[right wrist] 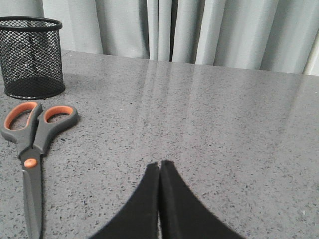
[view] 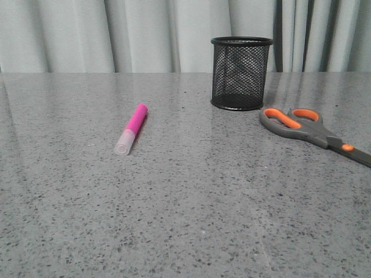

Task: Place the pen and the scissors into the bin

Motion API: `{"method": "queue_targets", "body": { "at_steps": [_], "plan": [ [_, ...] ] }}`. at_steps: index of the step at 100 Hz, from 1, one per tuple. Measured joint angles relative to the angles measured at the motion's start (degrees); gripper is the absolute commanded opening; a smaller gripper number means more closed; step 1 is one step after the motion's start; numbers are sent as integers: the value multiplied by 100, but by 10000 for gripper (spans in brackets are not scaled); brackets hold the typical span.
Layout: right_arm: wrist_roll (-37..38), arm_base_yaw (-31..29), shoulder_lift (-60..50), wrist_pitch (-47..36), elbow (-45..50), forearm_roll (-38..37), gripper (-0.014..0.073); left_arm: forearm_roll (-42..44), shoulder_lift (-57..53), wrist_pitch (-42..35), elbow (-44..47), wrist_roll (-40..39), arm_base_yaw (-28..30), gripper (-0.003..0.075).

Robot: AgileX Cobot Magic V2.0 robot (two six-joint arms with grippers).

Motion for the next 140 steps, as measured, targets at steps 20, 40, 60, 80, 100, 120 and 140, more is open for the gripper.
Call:
{"method": "queue_targets", "body": {
  "at_steps": [20,40,60,80,100,120,140],
  "plan": [
    [0,0,0,0,0,0,-76,0,0,0,0,0,0,-19],
    [0,0,0,0,0,0,-76,0,0,0,0,0,0,-19],
    [0,0,0,0,0,0,-76,0,0,0,0,0,0,-19],
    [0,0,0,0,0,0,-76,0,0,0,0,0,0,-19],
    [0,0,0,0,0,0,-76,0,0,0,0,0,0,-19],
    [0,0,0,-107,0,501,-76,-191,0,0,0,0,0,-19],
    [0,0,0,-364,0,1586,-76,-1226,0,0,0,0,0,-19]
  ]
}}
